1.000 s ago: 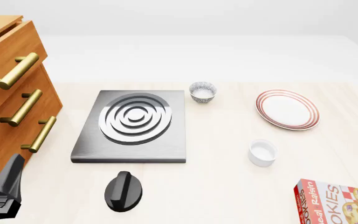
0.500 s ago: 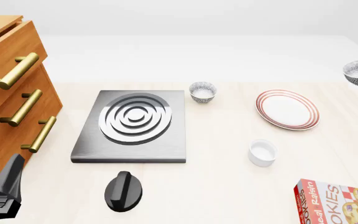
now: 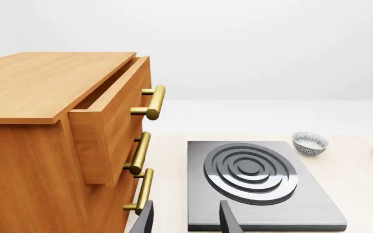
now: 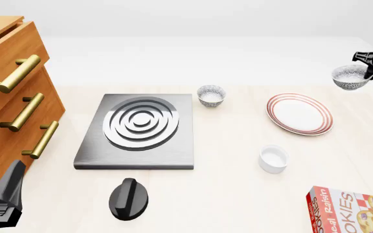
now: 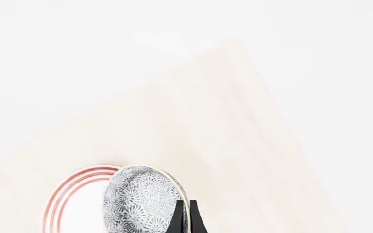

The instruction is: Pick the akita bowl next to the cookies box and place it on the plate.

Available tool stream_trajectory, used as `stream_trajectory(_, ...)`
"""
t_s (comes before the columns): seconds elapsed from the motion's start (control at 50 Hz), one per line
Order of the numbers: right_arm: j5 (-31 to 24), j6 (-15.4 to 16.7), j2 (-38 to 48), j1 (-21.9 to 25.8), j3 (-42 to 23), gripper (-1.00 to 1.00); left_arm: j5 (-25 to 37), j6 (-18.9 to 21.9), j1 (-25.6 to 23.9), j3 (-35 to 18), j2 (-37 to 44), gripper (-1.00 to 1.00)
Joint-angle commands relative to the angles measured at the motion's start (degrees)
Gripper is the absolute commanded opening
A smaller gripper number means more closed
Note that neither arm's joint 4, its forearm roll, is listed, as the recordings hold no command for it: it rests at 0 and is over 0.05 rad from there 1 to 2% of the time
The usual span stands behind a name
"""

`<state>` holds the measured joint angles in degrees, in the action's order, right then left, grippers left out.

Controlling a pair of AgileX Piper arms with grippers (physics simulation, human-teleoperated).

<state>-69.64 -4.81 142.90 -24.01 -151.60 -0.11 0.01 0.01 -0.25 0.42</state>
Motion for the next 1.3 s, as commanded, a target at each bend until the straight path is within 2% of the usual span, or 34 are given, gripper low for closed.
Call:
stream_trajectory(0.02, -0.21, -2.20, 3.12, 2.51, -3.22, -1.00, 0.00, 0.01, 0.00, 0.00, 0.01, 1.00)
stream_trajectory(0.54, -0.12, -5.16, 8.24, 6.33, -7.15, -1.00, 0.00, -0.01, 0.00, 0.00, 0.00, 1.00)
stream_trajectory(1.3, -0.21, -6.00, 11.56, 9.54, -7.76, -1.00, 0.00, 0.00, -0.01, 0.00, 0.00, 1.00)
